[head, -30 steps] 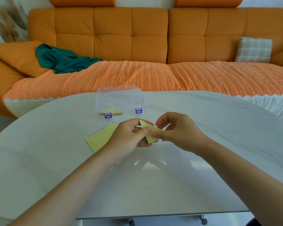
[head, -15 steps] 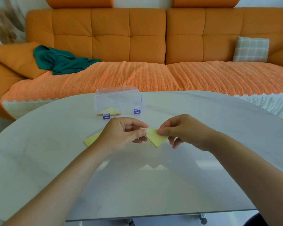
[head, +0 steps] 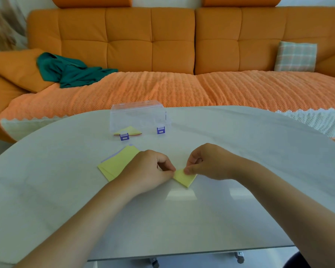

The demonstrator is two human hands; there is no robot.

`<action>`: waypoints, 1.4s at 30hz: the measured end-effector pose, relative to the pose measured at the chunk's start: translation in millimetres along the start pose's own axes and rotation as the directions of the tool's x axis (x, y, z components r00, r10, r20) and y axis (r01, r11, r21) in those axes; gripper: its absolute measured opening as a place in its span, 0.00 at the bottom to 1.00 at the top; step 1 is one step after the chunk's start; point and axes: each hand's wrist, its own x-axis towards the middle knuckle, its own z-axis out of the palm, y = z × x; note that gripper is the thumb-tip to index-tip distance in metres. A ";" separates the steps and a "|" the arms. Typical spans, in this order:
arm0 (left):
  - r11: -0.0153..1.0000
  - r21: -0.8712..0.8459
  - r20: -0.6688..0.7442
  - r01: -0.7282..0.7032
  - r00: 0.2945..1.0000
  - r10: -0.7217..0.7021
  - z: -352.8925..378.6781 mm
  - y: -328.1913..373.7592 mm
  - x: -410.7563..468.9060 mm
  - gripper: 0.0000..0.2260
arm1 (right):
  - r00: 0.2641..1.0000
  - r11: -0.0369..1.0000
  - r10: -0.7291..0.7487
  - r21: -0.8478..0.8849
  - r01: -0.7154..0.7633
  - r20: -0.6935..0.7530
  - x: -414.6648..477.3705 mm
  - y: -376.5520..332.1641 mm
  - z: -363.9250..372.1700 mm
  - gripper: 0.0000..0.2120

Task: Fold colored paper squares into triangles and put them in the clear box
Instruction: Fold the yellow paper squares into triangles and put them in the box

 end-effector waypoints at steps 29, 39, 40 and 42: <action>0.804 0.376 0.079 -0.462 0.880 0.469 27.7 11.7 -35.4 0.18 | 0.999 0.999 -0.038 0.000 0.038 -0.026 -9.2 9.0 -0.2 0.09; 0.807 0.397 0.093 -0.437 0.894 0.438 29.9 12.5 -33.6 0.21 | 0.999 1.000 -0.008 0.016 0.009 -0.041 2.8 17.3 -10.2 0.10; 0.806 0.402 0.093 -0.434 0.895 0.436 30.4 13.3 -33.5 0.21 | 0.999 1.000 -0.003 0.021 0.004 -0.047 4.2 17.3 -11.0 0.11; 0.805 0.411 0.091 -0.429 0.897 0.432 31.0 14.5 -34.0 0.22 | 0.998 1.000 0.009 0.028 -0.008 -0.058 6.8 16.6 -10.7 0.13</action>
